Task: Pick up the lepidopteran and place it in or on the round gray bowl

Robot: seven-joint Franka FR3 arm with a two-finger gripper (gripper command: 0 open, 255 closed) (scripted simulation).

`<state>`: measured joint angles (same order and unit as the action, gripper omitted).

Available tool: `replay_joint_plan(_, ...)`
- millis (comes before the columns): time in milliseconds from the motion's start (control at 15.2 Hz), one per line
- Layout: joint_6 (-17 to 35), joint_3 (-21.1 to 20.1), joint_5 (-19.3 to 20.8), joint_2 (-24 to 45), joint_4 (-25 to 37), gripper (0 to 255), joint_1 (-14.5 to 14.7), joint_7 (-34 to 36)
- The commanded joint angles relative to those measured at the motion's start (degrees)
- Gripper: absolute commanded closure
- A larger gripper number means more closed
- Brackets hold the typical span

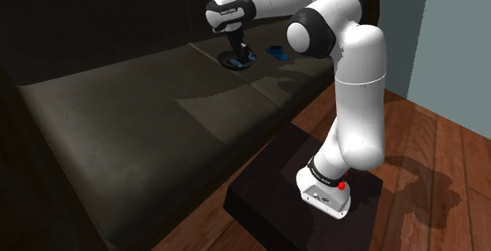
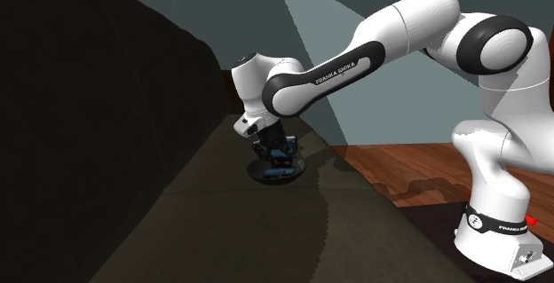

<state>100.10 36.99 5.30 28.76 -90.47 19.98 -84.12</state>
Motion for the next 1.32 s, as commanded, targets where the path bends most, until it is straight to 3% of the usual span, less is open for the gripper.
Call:
replay_joint_plan(0,0.0,0.0,0.0,0.0,0.0,255,0.0,0.0)
replay_joint_plan(198,0.0,0.0,0.0,0.0,0.0,255,0.0,0.0)
replay_joint_plan(1254,-10.7,1.1,1.2,-2.4,9.1,255,-0.1,-2.4)
